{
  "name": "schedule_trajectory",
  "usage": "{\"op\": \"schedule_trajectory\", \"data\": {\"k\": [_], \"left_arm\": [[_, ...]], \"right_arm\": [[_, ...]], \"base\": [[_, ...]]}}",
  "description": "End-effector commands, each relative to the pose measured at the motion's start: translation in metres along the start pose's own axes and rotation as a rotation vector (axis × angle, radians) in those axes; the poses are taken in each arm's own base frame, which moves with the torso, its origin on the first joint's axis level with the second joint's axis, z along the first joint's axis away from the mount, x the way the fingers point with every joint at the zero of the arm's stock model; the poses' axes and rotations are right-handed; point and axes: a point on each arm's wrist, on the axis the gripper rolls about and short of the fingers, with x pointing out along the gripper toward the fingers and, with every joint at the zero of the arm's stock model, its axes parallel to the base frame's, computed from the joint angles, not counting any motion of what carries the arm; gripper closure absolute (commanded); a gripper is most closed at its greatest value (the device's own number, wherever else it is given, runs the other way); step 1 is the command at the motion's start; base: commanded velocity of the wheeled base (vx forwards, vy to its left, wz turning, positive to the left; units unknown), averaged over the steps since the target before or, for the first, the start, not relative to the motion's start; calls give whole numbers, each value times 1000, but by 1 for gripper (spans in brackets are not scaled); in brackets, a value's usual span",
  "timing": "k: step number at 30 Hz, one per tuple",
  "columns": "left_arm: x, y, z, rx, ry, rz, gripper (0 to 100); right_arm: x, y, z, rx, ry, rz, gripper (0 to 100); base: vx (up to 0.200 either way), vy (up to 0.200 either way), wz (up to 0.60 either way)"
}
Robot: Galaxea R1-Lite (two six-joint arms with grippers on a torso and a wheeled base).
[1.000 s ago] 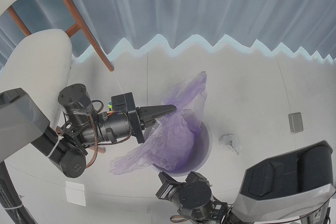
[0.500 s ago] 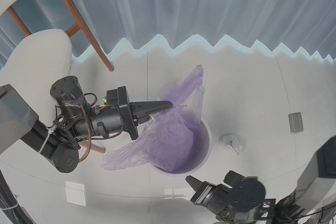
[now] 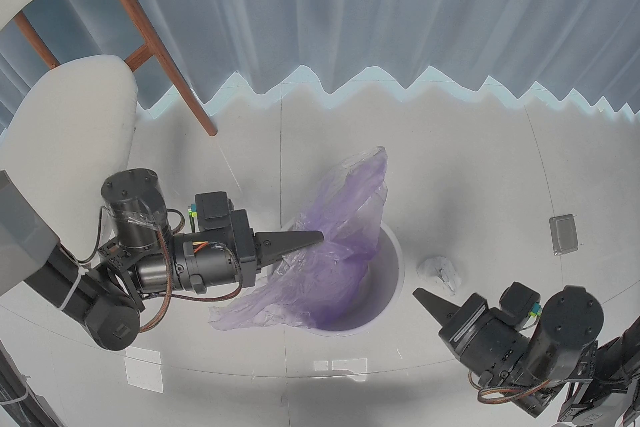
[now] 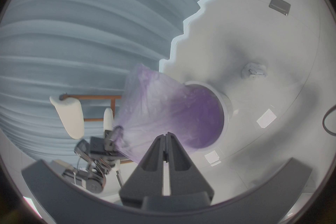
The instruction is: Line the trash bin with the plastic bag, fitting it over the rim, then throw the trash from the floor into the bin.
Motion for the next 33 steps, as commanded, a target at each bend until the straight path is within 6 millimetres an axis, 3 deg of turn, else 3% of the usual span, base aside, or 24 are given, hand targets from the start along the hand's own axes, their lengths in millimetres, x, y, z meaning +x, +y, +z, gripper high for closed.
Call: {"op": "schedule_trajectory", "data": {"k": [1,4,7,9,13,14,15,17,18,21,26,31,32,33], "left_arm": [[29,11,-16,30,-120,151,100],[34,8,-11,35,-137,161,100],[39,7,-15,170,-45,256,100],[40,9,-16,203,-26,289,100],[50,0,-7,356,-15,442,100],[51,-1,-7,361,-15,446,100],[53,-1,-7,413,-9,496,100],[55,-2,-9,439,4,515,100],[58,-3,-13,492,22,563,100],[61,-4,-20,590,31,616,100],[69,-16,-29,817,95,585,100],[78,-32,-47,927,145,523,100],[80,-34,-51,952,155,520,100],[82,-35,-54,975,160,523,100]], "right_arm": [[-9,5,20,76,-52,29,100],[-9,7,24,88,-62,38,100],[-5,13,46,134,-64,59,100],[-4,14,50,148,-59,53,100],[4,29,87,335,0,13,100],[3,29,87,337,7,12,100],[1,37,102,365,69,3,100],[0,40,110,372,101,2,100],[-3,47,123,382,172,-1,100],[2,46,137,342,219,-8,100],[19,35,141,123,241,-16,100],[35,37,139,104,286,-70,100],[38,39,138,100,304,-93,0],[40,41,139,102,316,-112,0]], "base": [[0,0,0],[0,0,0],[0,0,0],[0,0,0],[0,0,0],[0,0,0],[0,0,0],[0,0,0],[0,0,0],[0,0,0],[0,0,0],[0,0,0],[0,0,0],[0,0,0]]}}
